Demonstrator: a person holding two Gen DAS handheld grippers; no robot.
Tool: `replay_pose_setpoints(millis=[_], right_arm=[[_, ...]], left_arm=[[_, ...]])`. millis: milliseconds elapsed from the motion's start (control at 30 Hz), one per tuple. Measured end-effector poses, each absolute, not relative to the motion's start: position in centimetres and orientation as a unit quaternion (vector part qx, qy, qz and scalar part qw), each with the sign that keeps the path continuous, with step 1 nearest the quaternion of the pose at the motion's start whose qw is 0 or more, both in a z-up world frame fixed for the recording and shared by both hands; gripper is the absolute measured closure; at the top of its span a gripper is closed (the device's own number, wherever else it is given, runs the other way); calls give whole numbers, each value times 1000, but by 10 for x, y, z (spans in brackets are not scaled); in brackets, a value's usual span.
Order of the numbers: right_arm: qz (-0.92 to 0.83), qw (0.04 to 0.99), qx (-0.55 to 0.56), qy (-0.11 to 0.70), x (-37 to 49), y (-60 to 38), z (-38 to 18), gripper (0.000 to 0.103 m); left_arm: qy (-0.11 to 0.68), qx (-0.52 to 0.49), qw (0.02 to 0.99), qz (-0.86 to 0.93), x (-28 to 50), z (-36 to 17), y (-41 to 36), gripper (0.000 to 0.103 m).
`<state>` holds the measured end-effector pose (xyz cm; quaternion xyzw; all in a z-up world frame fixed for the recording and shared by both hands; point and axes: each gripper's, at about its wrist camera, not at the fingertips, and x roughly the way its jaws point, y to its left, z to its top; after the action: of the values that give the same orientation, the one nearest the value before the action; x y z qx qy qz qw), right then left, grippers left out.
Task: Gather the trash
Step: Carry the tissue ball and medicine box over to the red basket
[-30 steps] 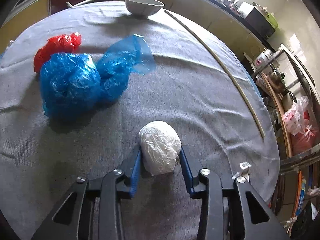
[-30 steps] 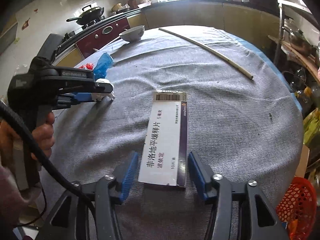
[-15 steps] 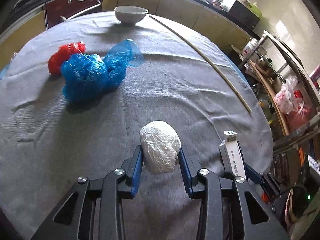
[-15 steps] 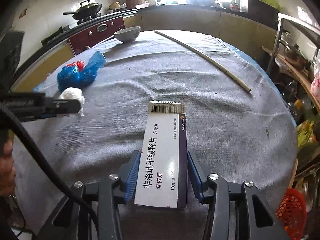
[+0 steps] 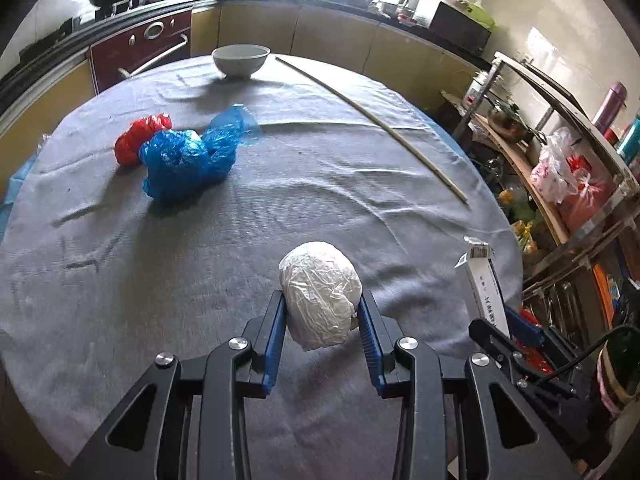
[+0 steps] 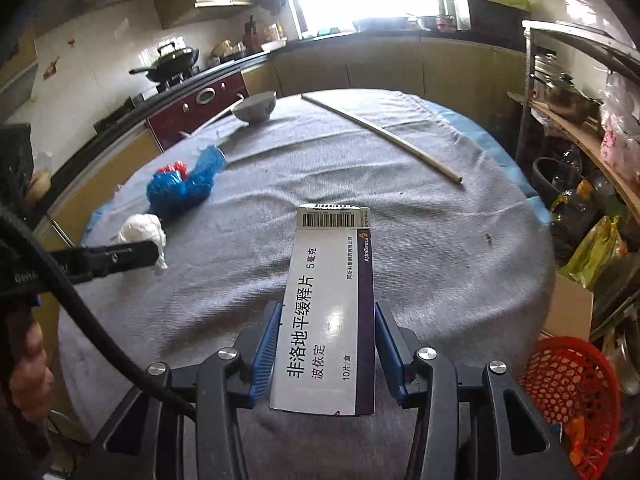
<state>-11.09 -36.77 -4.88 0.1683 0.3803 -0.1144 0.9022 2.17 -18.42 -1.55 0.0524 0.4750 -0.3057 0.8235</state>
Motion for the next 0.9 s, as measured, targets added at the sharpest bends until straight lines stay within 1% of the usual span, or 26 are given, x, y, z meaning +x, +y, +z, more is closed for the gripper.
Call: replay_pose_setpoints(millis=[467, 900], right_arm=[[-109, 922, 169, 331, -174, -359, -16, 54], [-121, 930, 186, 293, -234, -376, 4, 54]], left_arm=[[408, 97, 853, -311, -50, 17, -193, 66], [374, 133, 861, -317, -94, 34, -220, 66]])
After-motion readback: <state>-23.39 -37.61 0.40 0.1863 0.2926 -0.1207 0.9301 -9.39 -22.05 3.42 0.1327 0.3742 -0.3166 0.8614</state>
